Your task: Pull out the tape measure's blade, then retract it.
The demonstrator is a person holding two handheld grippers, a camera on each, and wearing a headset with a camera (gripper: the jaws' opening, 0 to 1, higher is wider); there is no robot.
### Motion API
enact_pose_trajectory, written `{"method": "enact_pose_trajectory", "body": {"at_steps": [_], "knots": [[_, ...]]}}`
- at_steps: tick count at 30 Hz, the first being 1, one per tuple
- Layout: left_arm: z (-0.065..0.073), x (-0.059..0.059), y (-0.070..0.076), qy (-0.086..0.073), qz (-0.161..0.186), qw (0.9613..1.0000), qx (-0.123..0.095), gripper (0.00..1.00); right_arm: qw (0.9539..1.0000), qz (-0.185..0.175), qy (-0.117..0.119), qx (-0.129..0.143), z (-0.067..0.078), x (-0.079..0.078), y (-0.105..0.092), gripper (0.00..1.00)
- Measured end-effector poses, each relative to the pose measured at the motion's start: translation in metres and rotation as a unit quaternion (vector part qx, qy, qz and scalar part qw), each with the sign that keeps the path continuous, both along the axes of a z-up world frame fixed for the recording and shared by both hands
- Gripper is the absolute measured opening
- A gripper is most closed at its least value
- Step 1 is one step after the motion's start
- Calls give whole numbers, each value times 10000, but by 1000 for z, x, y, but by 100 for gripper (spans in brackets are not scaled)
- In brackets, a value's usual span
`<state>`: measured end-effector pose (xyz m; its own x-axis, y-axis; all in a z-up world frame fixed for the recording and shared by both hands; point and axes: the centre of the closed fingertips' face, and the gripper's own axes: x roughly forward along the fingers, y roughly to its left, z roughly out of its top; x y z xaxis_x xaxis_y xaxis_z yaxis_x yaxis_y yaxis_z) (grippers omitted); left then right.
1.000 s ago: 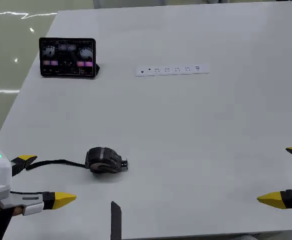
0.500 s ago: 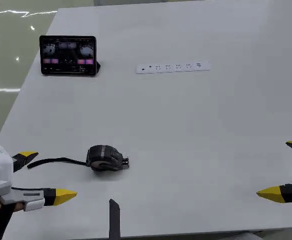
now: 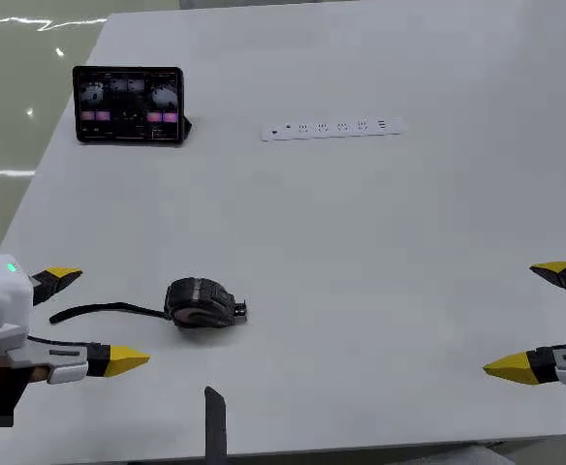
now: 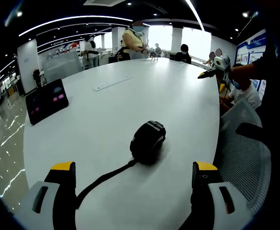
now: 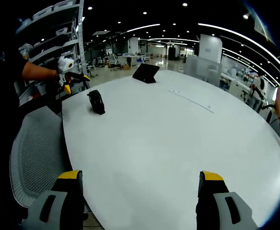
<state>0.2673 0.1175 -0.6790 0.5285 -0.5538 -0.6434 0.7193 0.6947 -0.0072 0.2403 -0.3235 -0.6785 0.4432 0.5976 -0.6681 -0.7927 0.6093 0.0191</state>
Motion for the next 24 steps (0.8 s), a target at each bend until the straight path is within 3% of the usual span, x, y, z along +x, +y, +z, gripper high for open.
{"method": "enact_pose_trajectory", "body": {"at_steps": [4,11,13,16,24], "knots": [[-3,2,-2,51,-182,9998,104,99,10000,46,-14,-10,-1,5,5,100],[3,10,-9,-27,-401,9988,268,99,9994,338,-105,-39,2,12,23,100],[4,13,-11,-109,-506,9978,415,99,9990,405,-171,-39,3,15,28,100],[3,14,-16,-43,-609,9972,437,99,9988,451,-202,-31,4,18,32,100],[3,16,-26,-55,-1008,9925,688,99,9981,592,-181,-17,2,19,42,100]]}}
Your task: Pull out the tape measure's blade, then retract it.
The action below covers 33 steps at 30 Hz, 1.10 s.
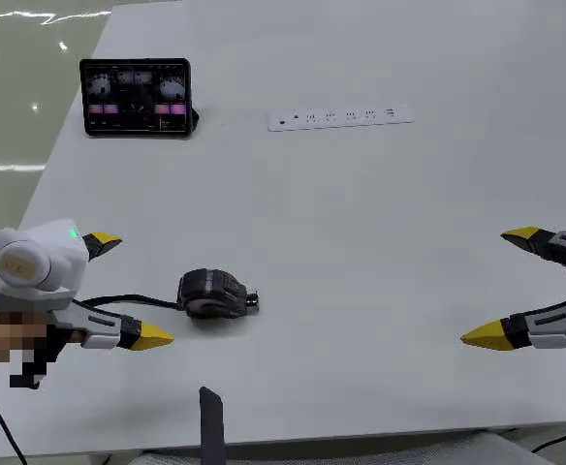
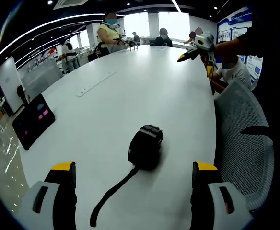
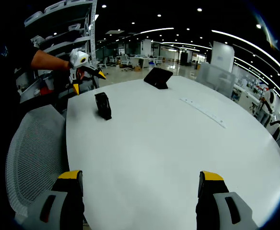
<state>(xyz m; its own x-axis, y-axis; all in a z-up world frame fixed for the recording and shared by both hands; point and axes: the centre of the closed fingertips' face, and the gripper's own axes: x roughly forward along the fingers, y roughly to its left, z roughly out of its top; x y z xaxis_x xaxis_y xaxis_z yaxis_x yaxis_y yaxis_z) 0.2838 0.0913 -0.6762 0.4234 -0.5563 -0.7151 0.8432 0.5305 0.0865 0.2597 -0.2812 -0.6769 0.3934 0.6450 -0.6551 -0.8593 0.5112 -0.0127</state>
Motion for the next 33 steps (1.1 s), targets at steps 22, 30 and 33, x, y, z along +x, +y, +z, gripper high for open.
{"method": "enact_pose_trajectory", "body": {"at_steps": [22,30,33], "knots": [[-17,12,-32,203,-997,9927,654,95,9991,419,-76,-51,1,13,29,100],[-28,14,-38,396,-1297,9870,862,87,9985,540,-114,-9,2,23,46,100],[-33,17,-39,437,-1352,9850,977,85,9981,607,-127,-3,1,25,54,100]]}}
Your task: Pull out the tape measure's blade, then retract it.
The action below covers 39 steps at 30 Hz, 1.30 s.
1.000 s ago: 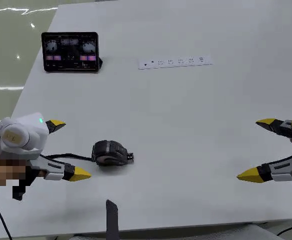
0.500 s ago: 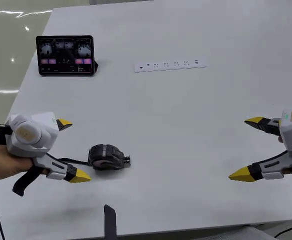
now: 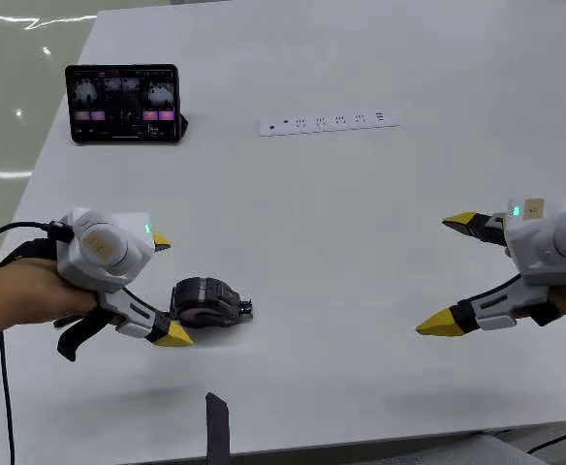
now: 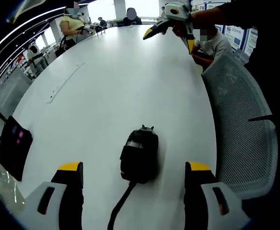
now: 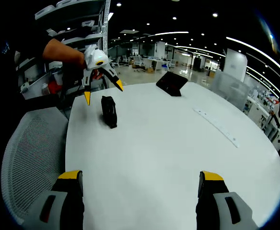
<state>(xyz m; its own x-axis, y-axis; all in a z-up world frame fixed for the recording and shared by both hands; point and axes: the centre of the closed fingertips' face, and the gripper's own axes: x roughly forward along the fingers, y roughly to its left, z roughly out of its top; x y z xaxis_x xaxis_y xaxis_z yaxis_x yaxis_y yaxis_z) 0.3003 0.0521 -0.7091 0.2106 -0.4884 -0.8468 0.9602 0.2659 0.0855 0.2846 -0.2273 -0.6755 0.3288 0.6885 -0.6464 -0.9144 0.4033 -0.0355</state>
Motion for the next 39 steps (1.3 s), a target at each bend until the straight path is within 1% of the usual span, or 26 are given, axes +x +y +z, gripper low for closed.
{"method": "enact_pose_trajectory", "body": {"at_steps": [4,7,9,12,13,15,20,24,27,28,30,31,32,33,34,35,39], "knots": [[-3,1,-5,65,-59,10000,35,81,10000,64,-13,8,0,2,9,100],[-7,-1,-8,143,-125,9998,74,76,9999,112,-22,30,0,3,15,100],[-10,-1,-10,187,-180,9996,137,73,9999,153,-34,27,-1,4,20,100],[-14,-1,-13,210,-255,9992,211,69,9998,215,-36,25,-2,6,26,100],[-17,-1,-14,225,-291,9990,266,68,9997,248,-41,18,-3,6,29,100],[-21,0,-15,177,-372,9985,360,67,9995,306,-59,4,-4,7,34,100],[-31,-1,-16,247,-451,9973,532,62,9990,444,-56,-27,-9,7,47,100],[-32,-4,-20,323,-506,9968,527,56,9985,542,-28,-29,-12,7,57,100],[-32,-2,-24,222,-581,9968,507,49,9982,607,-20,-24,-13,8,64,100],[-31,-2,-24,213,-619,9966,502,47,9980,627,-17,-26,-14,9,67,100],[-31,-2,-25,247,-644,9963,503,43,9976,686,-13,-41,-16,9,71,100],[-31,-2,-25,231,-671,9961,522,40,9975,709,-13,-49,-17,11,72,100],[-31,-2,-25,199,-740,9955,559,33,9973,727,-11,-53,-18,11,74,100],[-33,-4,-26,153,-833,9948,572,32,9971,755,-14,-50,-18,11,77,100],[-34,-6,-27,163,-866,9945,566,32,9970,774,-19,-50,-18,12,79,100],[-33,-6,-27,149,-880,9944,567,32,9968,794,-26,-55,-18,12,82,100],[-33,-5,-27,180,-843,9948,551,31,9965,830,-13,-48,-21,15,90,100]]}}
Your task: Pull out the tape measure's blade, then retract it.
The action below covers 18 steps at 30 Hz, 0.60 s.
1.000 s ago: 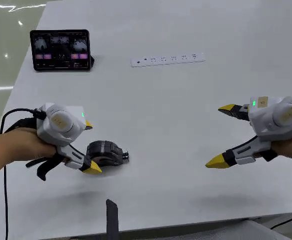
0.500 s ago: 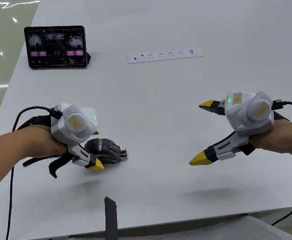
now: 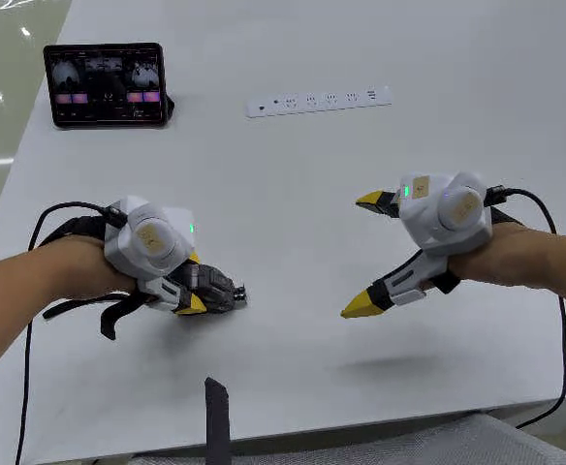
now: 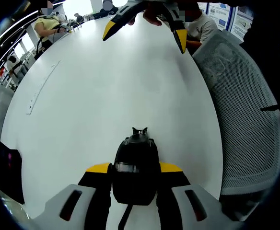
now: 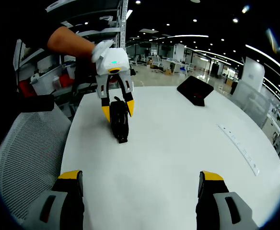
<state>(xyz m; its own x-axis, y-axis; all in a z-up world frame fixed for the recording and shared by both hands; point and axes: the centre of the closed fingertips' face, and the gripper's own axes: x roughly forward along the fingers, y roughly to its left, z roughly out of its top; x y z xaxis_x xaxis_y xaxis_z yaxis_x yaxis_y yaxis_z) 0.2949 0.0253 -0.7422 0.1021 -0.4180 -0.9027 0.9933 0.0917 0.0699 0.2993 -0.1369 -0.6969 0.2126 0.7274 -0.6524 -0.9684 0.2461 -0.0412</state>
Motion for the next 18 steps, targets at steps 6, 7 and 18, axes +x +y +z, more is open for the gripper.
{"method": "enact_pose_trajectory", "body": {"at_steps": [6,7,18], "knots": [[-2,1,0,-56,-30,10000,61,31,9999,108,36,20,-8,2,17,100],[-2,1,0,-54,-26,10000,68,31,9999,124,43,18,-10,2,20,100],[-2,3,1,-86,-42,9999,106,31,9995,246,190,14,-32,7,48,100]]}}
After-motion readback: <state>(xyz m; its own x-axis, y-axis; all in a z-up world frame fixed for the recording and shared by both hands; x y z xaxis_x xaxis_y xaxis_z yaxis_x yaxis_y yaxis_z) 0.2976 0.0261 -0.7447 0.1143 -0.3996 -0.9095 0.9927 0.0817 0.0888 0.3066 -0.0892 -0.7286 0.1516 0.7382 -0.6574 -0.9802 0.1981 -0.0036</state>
